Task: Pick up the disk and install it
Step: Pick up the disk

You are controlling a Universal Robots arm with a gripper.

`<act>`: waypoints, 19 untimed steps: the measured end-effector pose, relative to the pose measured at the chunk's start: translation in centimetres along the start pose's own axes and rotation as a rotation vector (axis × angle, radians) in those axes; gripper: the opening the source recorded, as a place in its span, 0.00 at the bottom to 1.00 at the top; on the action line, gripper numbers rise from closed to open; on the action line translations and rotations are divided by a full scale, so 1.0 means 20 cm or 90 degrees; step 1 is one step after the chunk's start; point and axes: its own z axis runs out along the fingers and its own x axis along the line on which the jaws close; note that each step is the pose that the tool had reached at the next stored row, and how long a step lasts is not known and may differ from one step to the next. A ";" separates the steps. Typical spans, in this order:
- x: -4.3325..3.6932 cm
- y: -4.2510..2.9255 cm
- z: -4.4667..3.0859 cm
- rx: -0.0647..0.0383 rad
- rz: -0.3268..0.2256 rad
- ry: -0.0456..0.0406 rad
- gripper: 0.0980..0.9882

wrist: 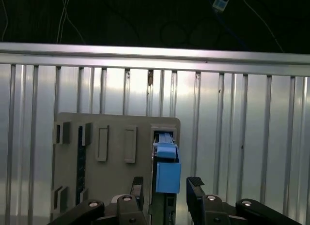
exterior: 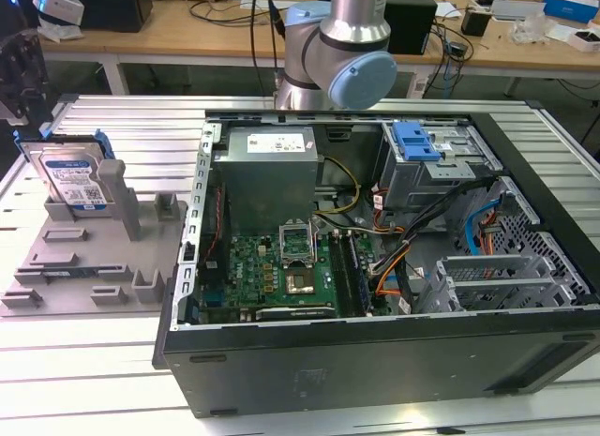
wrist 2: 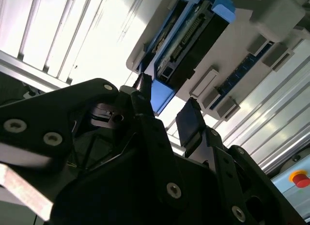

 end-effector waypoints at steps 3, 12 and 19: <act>0.000 0.000 0.018 0.000 0.000 0.0008 0.43; -0.002 0.006 0.057 0.000 0.000 0.0015 0.43; -0.004 0.007 0.094 0.000 0.000 0.0016 0.43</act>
